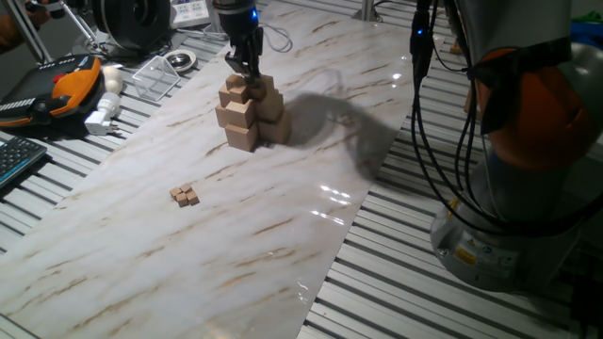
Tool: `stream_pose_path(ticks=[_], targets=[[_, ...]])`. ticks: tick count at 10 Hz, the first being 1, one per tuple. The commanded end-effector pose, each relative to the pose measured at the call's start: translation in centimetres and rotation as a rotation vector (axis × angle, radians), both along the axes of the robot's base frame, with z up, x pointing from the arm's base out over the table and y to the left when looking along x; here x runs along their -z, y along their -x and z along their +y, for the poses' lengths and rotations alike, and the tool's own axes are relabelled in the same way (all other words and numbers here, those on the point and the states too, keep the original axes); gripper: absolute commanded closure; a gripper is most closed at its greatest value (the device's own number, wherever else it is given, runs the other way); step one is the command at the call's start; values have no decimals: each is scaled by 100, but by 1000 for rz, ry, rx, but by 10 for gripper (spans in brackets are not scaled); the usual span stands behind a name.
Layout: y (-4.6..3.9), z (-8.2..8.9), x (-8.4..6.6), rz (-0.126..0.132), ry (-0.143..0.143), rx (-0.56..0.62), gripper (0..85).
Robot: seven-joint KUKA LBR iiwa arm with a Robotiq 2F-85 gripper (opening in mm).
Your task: Stack the blocks into a cross shape
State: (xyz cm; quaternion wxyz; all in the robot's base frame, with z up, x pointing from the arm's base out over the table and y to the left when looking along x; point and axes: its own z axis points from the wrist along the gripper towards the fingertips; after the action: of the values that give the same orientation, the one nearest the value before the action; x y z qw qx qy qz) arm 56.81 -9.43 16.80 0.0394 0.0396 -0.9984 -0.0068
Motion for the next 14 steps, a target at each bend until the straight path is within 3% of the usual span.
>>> stream_pose_path(ticks=[1, 6, 7, 9, 10, 12, 14], targets=[[0, 1, 0, 0, 1, 0, 510], [-12, 45, -48, -1, 7, 17, 510], [-30, 66, -81, 3, 8, 23, 340], [-78, 128, -185, 20, 19, 29, 340], [-117, 183, -267, 32, 24, 40, 340], [-120, 379, -365, 26, 39, 89, 340], [-128, 561, -411, 23, 16, 145, 340]])
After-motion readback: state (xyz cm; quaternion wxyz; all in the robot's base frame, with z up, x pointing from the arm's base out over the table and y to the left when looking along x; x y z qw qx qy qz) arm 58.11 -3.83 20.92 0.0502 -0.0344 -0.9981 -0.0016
